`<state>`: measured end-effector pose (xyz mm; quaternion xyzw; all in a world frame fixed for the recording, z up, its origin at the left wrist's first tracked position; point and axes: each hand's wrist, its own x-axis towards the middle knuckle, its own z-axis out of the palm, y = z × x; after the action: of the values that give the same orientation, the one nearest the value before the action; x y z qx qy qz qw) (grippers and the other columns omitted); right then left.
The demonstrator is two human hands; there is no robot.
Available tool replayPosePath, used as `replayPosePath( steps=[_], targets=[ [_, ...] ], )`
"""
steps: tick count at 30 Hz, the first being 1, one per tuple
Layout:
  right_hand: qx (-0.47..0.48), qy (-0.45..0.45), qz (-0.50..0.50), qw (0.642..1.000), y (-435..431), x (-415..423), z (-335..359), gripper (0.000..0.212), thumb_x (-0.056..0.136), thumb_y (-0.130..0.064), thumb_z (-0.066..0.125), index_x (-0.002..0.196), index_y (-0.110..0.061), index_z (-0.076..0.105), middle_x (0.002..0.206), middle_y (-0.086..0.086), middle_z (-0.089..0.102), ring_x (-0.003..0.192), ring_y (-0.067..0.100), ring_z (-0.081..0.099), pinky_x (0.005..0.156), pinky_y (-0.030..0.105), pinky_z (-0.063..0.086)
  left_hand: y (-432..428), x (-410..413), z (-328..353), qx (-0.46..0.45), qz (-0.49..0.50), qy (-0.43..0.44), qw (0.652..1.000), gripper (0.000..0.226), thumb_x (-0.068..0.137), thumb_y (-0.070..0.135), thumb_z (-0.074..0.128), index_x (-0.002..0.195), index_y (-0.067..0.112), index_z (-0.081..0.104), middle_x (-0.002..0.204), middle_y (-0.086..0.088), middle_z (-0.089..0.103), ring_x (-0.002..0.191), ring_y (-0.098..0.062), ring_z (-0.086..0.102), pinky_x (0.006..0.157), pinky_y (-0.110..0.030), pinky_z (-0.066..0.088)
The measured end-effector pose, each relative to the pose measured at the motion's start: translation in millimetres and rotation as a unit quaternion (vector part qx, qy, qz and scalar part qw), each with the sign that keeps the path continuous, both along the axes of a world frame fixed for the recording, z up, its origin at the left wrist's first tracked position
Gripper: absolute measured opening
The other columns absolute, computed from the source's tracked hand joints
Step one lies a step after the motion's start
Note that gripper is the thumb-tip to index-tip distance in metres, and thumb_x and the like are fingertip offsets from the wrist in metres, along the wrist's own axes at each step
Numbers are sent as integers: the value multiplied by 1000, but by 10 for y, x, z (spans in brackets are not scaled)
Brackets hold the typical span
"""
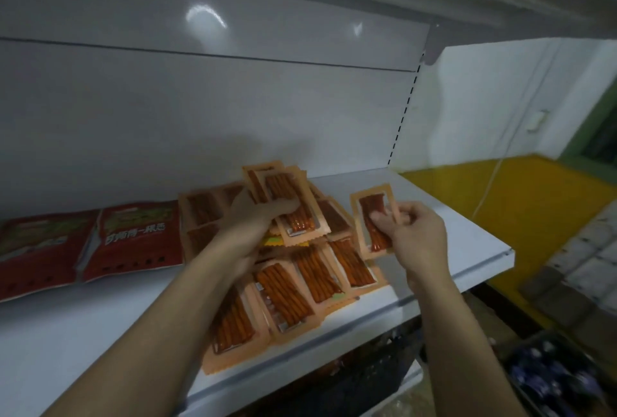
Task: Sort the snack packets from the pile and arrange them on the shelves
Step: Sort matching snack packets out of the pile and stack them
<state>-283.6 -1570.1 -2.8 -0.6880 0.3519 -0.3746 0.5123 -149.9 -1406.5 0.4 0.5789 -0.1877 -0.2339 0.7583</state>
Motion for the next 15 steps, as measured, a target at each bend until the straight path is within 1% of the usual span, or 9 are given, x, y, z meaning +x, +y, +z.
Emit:
replayPosePath(
  steps=[1,2,4,5,9,11,13,14,15],
  targets=[
    [-7,34,3,999,1,-67,-71,27,80,-13,79,103,-15,65,81,4,70,72,21,70,68,39,59,17,16,-20,3,3,3,1000,25,83,-6,65,105,2,69,94,-17,74,80,-29,72,71,-37,61],
    [-11,60,16,998,9,-118,-133,31,81,-12,79,107,-19,64,79,3,68,68,17,70,62,33,57,37,21,-28,7,3,6,1000,24,82,-5,66,105,2,70,95,-18,74,80,-30,72,71,-38,60],
    [-19,86,49,995,36,-151,-190,30,83,-10,76,107,-22,63,77,2,67,58,9,68,50,19,50,87,22,-30,18,-6,6,1000,21,83,-3,67,103,3,71,94,-18,74,77,-29,72,67,-36,60],
    [-24,92,63,993,41,-144,-197,27,84,-10,76,105,-21,64,78,2,67,57,8,68,47,16,49,107,20,-30,25,-13,4,1000,21,83,-2,68,103,3,71,94,-18,74,78,-30,72,67,-37,60],
    [-46,126,81,988,62,-60,-235,13,83,-13,77,90,-20,68,88,-1,70,64,8,70,49,20,53,160,0,-52,34,-29,3,999,24,82,1,71,106,4,70,96,-19,74,85,-36,72,73,-44,60],
    [-58,152,78,984,93,-25,-296,13,82,-16,79,84,-23,68,84,-4,71,65,9,70,56,29,59,162,-10,-61,39,-33,2,999,22,82,2,71,104,5,70,94,-18,75,80,-35,73,68,-43,60],
    [-85,187,73,976,112,-9,-346,12,81,-23,79,81,-27,68,77,-9,71,62,8,70,64,35,61,157,-30,-66,45,-35,1,998,22,82,4,72,103,4,71,90,-19,74,70,-31,72,54,-35,59],
    [-104,205,71,971,109,-11,-358,9,82,-27,78,81,-28,69,73,-11,70,60,6,69,65,34,60,151,-39,-70,49,-36,1,998,22,82,5,73,104,3,71,89,-20,74,69,-32,71,53,-35,59],
    [-124,221,69,965,101,-15,-363,7,83,-30,77,82,-29,70,72,-13,69,59,5,68,65,32,60,142,-48,-77,52,-37,0,998,23,82,6,73,105,2,71,91,-21,74,73,-34,71,58,-39,58]
  ],
)
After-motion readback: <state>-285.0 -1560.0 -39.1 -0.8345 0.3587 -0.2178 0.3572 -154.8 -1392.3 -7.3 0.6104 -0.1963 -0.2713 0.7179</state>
